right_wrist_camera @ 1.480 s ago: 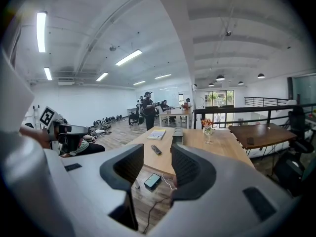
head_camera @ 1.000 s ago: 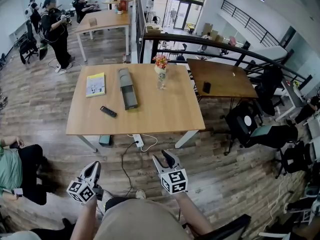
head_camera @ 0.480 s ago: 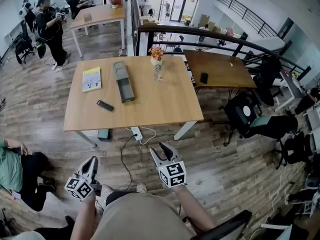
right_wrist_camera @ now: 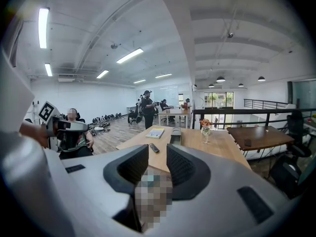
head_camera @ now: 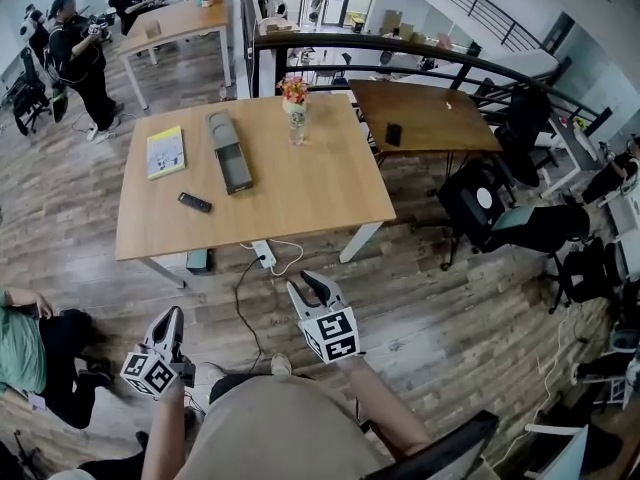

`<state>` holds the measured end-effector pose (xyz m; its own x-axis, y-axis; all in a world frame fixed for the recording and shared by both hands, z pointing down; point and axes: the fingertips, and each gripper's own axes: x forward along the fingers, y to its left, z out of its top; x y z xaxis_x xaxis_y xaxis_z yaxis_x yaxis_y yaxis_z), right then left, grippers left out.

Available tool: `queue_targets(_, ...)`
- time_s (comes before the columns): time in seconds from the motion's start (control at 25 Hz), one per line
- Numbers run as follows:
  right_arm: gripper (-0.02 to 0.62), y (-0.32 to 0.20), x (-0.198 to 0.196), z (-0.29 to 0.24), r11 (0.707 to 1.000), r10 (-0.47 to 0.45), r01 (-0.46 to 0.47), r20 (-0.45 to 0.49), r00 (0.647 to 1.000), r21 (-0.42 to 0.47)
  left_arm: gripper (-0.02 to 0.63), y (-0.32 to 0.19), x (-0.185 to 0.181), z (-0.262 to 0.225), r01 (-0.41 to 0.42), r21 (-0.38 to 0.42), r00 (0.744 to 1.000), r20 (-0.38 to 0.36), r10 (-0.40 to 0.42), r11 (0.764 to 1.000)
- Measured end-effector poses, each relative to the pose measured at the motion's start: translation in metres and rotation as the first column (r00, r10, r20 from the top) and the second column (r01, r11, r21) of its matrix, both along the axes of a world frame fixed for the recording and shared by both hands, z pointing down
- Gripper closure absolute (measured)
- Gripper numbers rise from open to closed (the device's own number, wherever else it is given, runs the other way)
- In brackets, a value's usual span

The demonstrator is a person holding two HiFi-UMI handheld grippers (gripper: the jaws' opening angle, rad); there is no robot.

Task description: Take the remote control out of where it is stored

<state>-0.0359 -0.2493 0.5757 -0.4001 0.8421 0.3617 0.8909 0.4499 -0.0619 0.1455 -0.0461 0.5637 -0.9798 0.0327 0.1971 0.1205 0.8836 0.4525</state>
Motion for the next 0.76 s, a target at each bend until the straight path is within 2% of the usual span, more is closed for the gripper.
queue_targets(0.76, 0.474, -0.008, -0.01, 0.008, 1.0, 0.013, -0.013, -0.006, 1.0, 0.019, 0.601, -0.005, -0.015, 0.003, -0.025, 0.002, 1.0, -0.004, 0.025, 1.0)
